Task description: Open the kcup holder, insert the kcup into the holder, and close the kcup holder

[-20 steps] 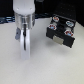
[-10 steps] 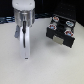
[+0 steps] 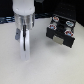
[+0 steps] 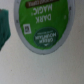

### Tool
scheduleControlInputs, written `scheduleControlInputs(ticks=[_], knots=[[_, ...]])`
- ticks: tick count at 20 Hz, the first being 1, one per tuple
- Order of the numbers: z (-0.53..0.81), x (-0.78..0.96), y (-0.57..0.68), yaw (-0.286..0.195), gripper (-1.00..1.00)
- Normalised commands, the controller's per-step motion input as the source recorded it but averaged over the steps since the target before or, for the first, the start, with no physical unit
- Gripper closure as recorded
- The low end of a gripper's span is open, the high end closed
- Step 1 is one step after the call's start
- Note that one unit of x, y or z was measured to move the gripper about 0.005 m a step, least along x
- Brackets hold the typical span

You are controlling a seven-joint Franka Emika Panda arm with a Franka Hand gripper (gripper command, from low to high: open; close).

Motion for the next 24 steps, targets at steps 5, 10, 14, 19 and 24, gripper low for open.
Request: scheduleControlInputs(ticks=[5,10,14,19,24], knots=[[-0.27,0.07,-0.16,-0.242,-1.0],[0.02,0.02,-0.01,-0.151,1.0],[0.1,0.03,0.0,-0.043,1.0],[0.19,0.03,-0.01,-0.043,1.0],[0.39,0.05,0.04,-0.046,1.0]])
